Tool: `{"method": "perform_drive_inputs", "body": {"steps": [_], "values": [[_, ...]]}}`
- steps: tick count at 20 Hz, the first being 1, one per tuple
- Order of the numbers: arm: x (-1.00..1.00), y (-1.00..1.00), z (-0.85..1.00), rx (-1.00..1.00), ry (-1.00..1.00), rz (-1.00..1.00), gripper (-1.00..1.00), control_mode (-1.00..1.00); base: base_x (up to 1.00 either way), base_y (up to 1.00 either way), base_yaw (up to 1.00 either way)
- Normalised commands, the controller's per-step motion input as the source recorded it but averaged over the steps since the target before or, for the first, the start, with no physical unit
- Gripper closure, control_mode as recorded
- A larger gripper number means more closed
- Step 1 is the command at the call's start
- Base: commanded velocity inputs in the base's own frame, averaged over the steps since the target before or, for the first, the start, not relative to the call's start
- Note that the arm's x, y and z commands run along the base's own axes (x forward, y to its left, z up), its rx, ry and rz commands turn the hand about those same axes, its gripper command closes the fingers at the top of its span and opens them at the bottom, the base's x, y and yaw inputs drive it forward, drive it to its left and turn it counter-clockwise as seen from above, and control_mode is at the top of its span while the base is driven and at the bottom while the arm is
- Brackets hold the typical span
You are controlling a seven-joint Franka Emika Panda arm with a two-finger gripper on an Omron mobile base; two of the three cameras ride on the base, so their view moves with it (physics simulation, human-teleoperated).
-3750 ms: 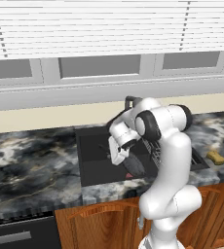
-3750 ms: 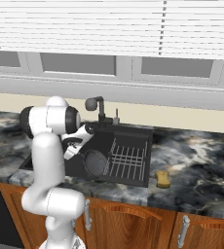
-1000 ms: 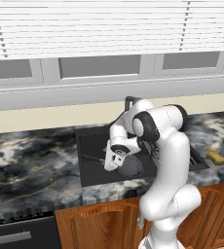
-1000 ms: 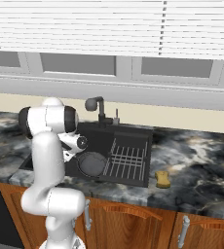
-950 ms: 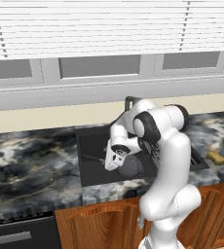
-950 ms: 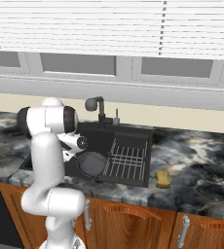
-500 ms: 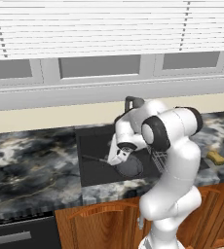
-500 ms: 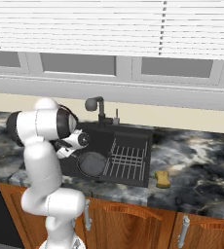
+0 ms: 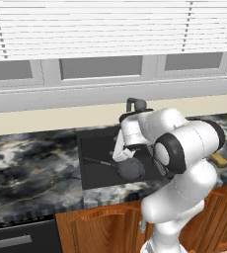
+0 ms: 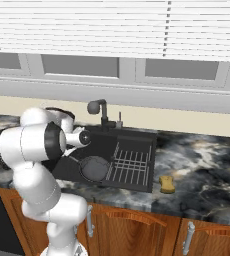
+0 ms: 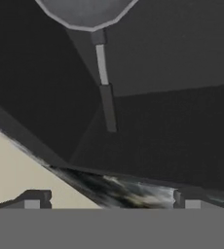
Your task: Pick the pan and sponge and place them into the sink. Then turn on the water.
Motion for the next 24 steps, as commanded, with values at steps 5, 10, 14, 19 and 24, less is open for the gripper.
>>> {"method": "perform_drive_inputs", "body": {"steps": [5,10,14,19,24], "values": [[-0.27,-0.23,0.60,0.03,0.00,-0.02,-1.00,-1.00,0.00,0.00,0.00],[-0.26,-0.22,0.55,0.01,0.02,-0.03,-1.00,-1.00,0.00,0.00,0.00],[-0.23,-0.19,0.44,-0.07,0.02,0.00,-1.00,-1.00,0.00,0.00,0.00],[-0.06,-0.26,0.26,-0.15,0.03,-0.03,-1.00,-1.00,0.00,0.00,0.00],[-0.01,-0.25,0.29,-0.13,0.05,-0.06,-1.00,-1.00,0.00,0.00,0.00]]}}
